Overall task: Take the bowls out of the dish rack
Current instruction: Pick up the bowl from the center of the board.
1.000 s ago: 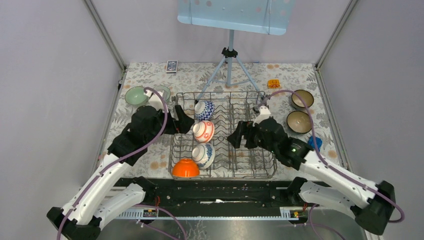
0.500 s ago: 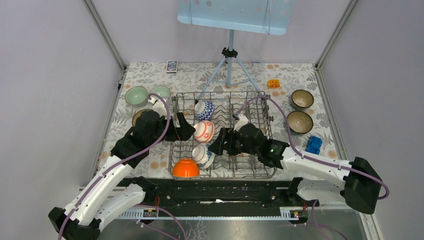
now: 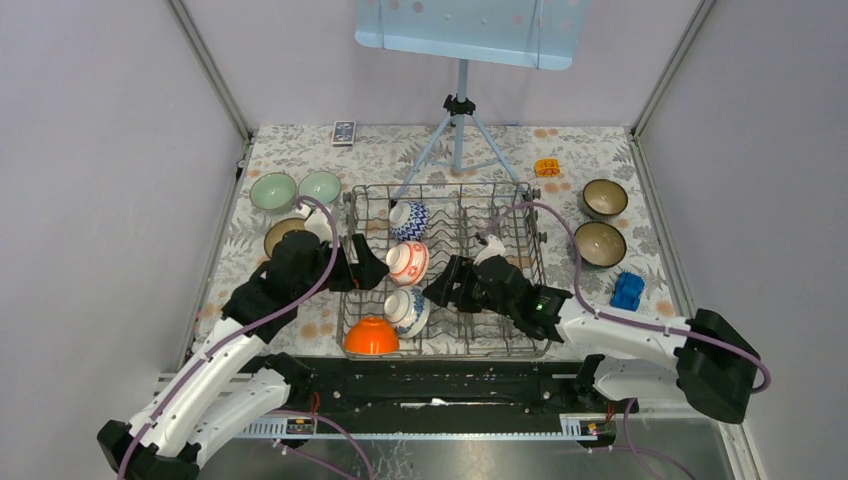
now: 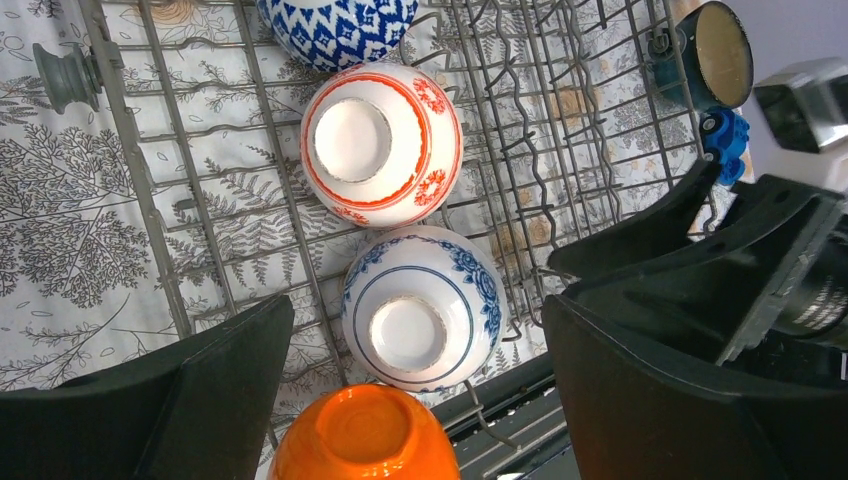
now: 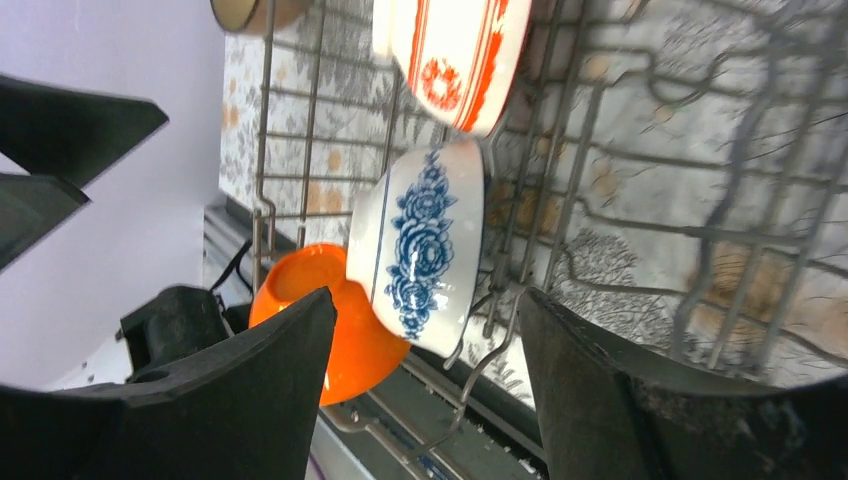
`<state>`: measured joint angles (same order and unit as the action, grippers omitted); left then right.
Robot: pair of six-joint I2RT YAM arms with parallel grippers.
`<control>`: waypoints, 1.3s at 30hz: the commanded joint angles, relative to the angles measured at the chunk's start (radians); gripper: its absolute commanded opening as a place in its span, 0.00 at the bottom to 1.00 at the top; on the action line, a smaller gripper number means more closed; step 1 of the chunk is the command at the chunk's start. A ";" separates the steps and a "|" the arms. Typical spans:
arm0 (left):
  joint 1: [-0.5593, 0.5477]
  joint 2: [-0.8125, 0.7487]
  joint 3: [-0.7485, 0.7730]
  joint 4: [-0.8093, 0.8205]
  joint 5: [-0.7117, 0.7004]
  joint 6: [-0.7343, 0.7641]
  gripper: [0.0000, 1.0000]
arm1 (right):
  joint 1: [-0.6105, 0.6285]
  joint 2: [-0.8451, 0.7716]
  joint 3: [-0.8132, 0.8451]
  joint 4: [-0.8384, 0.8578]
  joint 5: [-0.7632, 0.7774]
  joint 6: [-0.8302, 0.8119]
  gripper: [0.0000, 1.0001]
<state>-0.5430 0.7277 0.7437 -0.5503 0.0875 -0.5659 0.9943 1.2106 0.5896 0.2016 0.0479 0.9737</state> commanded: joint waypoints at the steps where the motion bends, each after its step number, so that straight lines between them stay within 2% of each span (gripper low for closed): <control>1: -0.002 -0.027 0.000 0.015 0.017 0.001 0.98 | -0.025 -0.116 0.010 -0.081 0.174 -0.019 0.73; 4: -0.001 -0.031 -0.007 0.014 0.014 0.003 0.98 | -0.083 -0.146 0.069 -0.212 0.196 -0.059 0.71; 8: -0.001 -0.030 -0.010 0.014 0.018 0.003 0.98 | -0.216 -0.234 0.166 -0.442 0.304 -0.170 0.68; 11: -0.002 -0.035 -0.008 0.017 0.017 0.004 0.98 | -0.393 -0.283 0.221 -0.551 0.327 -0.264 0.66; 16: -0.001 -0.031 0.006 0.017 0.004 0.012 0.98 | -0.708 -0.311 0.240 -0.643 0.258 -0.312 0.66; 23: -0.001 -0.044 0.005 0.018 -0.007 0.012 0.98 | -0.965 -0.346 0.185 -0.646 0.232 -0.242 0.73; 28: -0.002 -0.051 0.008 0.014 -0.018 0.008 0.98 | -1.037 -0.327 0.159 -0.631 0.296 -0.194 0.78; 39: -0.002 -0.052 -0.023 0.045 -0.007 -0.038 0.98 | -1.174 -0.134 0.143 -0.512 0.270 -0.102 0.61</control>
<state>-0.5430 0.6872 0.7326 -0.5537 0.0765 -0.5804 -0.1345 1.0080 0.7418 -0.3702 0.3046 0.8219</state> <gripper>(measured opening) 0.984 0.630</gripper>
